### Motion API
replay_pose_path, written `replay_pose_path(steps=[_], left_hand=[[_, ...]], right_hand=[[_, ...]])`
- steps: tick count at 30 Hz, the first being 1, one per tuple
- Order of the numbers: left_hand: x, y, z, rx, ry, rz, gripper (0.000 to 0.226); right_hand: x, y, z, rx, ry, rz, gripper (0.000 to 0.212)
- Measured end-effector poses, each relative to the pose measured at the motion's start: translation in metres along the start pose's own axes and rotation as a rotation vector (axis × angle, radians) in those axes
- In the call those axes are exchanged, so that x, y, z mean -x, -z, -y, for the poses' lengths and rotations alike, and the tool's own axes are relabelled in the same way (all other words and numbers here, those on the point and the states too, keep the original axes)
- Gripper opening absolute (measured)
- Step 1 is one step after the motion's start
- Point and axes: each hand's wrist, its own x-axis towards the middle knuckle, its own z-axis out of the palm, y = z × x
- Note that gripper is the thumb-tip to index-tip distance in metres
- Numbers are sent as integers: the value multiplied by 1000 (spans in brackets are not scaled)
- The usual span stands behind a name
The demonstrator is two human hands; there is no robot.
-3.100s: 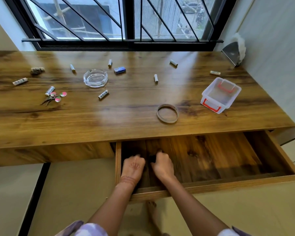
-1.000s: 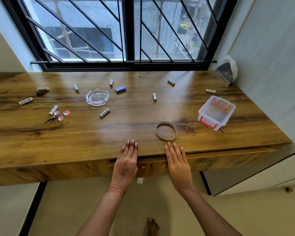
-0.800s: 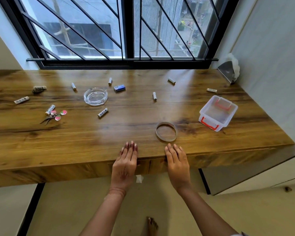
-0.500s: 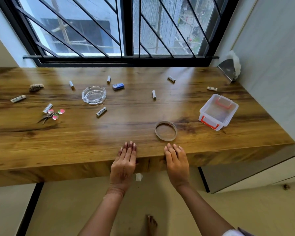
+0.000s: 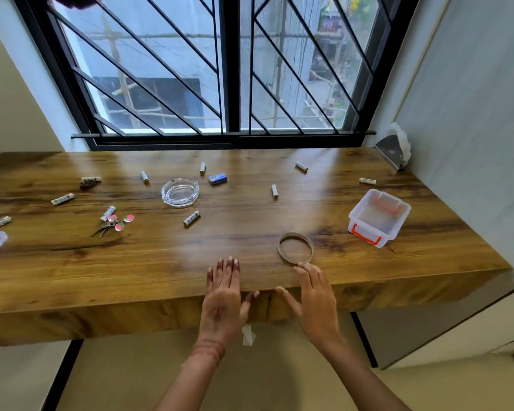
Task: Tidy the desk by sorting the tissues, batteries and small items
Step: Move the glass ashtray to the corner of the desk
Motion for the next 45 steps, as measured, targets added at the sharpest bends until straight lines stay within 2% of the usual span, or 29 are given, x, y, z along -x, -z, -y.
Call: replay_pose_path(steps=[7, 10, 14, 20, 24, 28, 32, 36, 41, 45], left_hand=[[-43, 27, 25, 206, 107, -105, 72], [-79, 33, 49, 242, 204, -154, 74], [-125, 33, 89, 318, 385, -131, 76], [-175, 27, 149, 467, 586, -63, 68], [-194, 21, 175, 526, 654, 36, 69], [-206, 20, 186, 602, 670, 92, 71], [-214, 17, 195, 674, 611, 127, 70], [-215, 16, 200, 777, 584, 87, 70], [-214, 16, 203, 793, 550, 46, 73], [-221, 23, 195, 822, 485, -10, 76]], right_hand=[[-65, -10, 44, -190, 2, -69, 31], [-111, -29, 64, -295, 4, 47, 34], [-174, -64, 86, -449, -27, 283, 44], [-247, -114, 114, -541, 25, 533, 67], [-278, -139, 124, -630, 83, 616, 74], [-286, -159, 132, -663, 103, 609, 76], [-287, -164, 136, -702, 86, 565, 74], [-284, -165, 139, -750, -9, 555, 71], [-281, -163, 138, -805, -109, 602, 76], [-285, -147, 129, -833, -130, 490, 83]])
